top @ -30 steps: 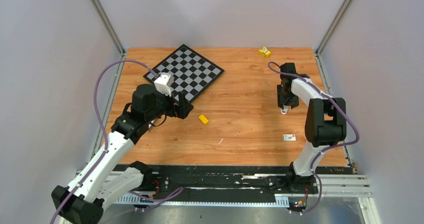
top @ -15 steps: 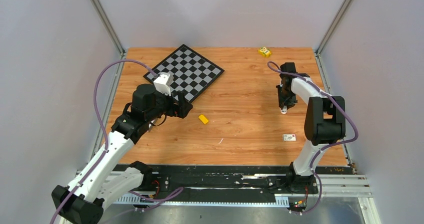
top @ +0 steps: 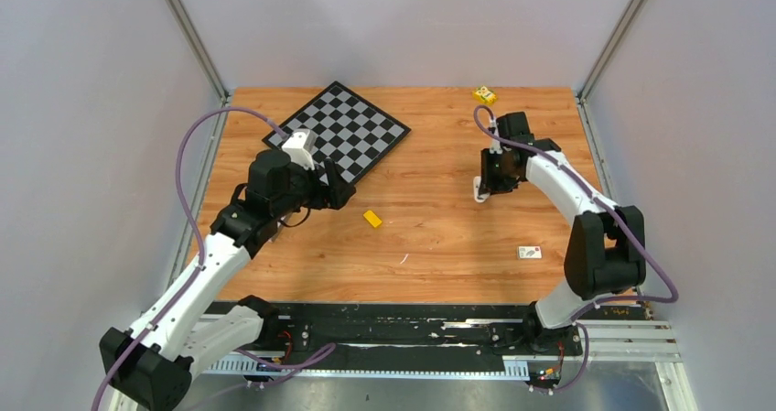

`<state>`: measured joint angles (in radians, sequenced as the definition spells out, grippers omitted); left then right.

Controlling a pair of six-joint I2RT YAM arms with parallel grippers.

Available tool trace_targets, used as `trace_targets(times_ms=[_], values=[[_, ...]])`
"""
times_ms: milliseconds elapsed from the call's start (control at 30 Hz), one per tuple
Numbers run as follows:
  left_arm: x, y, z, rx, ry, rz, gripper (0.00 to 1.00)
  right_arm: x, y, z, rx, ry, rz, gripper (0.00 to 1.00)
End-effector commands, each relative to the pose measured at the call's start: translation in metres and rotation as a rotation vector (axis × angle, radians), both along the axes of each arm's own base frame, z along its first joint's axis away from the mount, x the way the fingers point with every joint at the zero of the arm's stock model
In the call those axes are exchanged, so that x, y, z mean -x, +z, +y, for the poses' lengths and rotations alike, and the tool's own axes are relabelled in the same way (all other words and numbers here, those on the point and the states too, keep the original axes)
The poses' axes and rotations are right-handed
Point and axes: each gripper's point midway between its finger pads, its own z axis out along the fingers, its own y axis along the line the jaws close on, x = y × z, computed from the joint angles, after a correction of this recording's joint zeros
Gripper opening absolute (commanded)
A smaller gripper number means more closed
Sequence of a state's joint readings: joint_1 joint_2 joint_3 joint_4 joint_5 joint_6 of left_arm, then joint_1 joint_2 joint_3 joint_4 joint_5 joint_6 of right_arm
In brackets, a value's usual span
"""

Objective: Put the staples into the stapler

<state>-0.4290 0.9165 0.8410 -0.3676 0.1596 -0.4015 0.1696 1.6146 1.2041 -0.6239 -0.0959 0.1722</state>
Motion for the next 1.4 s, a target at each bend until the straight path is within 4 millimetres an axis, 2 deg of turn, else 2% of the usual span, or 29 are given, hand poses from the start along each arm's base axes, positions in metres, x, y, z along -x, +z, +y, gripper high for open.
trace_targets(times_ms=[0,233,400,467,633,900,1067,1367], values=[[-0.007,0.022,-0.021,0.144,-0.011,0.007,0.80,0.019,0.026,0.068,-0.266,0.038,-0.026,0.15],[-0.023,-0.004,-0.048,0.247,-0.018,0.123,0.73,0.049,0.075,0.141,-0.552,0.153,-0.100,0.15],[-0.028,-0.017,-0.082,0.258,-0.091,0.150,0.68,0.071,0.091,0.174,-0.662,0.227,-0.088,0.15],[-0.027,-0.020,-0.094,0.248,-0.124,0.154,0.67,0.079,0.095,0.182,-0.682,0.243,-0.080,0.14],[-0.025,-0.024,-0.118,0.239,-0.205,0.141,0.59,0.088,0.104,0.189,-0.708,0.257,-0.101,0.13],[-0.021,-0.032,-0.138,0.286,-0.270,0.156,0.52,0.089,0.113,0.191,-0.726,0.280,-0.125,0.13],[-0.019,-0.036,-0.145,0.304,-0.288,0.170,0.51,0.090,0.108,0.191,-0.721,0.275,-0.112,0.13],[-0.014,-0.061,-0.154,0.274,-0.311,0.224,0.44,0.087,0.099,0.192,-0.716,0.271,-0.111,0.12]])
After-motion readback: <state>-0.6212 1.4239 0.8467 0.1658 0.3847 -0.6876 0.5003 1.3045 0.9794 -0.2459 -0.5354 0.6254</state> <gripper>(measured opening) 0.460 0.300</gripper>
